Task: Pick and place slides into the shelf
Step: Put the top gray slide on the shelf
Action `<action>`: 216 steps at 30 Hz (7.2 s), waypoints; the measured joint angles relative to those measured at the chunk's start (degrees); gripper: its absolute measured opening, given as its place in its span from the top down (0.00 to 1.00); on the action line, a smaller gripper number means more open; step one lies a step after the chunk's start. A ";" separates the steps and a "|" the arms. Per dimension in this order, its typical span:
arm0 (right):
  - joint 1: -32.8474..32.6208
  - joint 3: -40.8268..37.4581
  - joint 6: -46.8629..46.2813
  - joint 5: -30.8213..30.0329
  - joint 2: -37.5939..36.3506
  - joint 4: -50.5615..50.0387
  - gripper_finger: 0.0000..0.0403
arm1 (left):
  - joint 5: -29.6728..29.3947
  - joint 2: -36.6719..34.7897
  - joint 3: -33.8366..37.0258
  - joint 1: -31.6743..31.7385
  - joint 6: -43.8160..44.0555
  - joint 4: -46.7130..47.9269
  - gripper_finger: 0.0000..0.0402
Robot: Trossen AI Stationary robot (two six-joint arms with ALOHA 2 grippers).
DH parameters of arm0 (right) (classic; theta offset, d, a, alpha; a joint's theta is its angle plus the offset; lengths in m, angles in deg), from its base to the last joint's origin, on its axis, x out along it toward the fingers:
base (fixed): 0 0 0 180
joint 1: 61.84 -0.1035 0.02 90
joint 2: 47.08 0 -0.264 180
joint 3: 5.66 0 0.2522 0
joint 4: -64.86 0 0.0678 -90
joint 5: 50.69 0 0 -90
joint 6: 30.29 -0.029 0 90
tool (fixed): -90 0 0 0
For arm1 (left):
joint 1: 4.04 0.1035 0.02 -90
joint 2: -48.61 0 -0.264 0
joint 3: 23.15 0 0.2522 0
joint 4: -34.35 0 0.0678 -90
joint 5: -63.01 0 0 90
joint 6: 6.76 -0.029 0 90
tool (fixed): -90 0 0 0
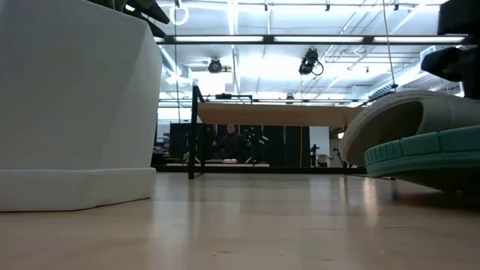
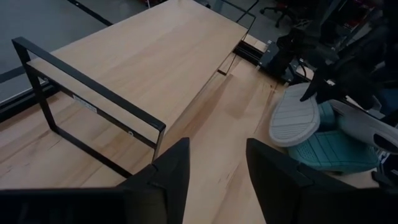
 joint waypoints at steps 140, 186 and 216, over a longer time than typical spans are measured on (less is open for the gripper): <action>98.94 15.77 -3.69 50.33 -4.58 13.98 0.85 | 17.39 17.40 -0.02 34.77 -15.60 -47.43 0.75; 95.31 15.81 -7.72 36.09 -9.97 5.78 0.47 | 21.09 17.38 -0.02 37.64 -18.40 -45.83 0.77; 96.10 23.50 4.87 13.87 -9.22 -9.56 0.48 | 21.05 17.64 0.00 37.64 -18.53 -45.51 0.77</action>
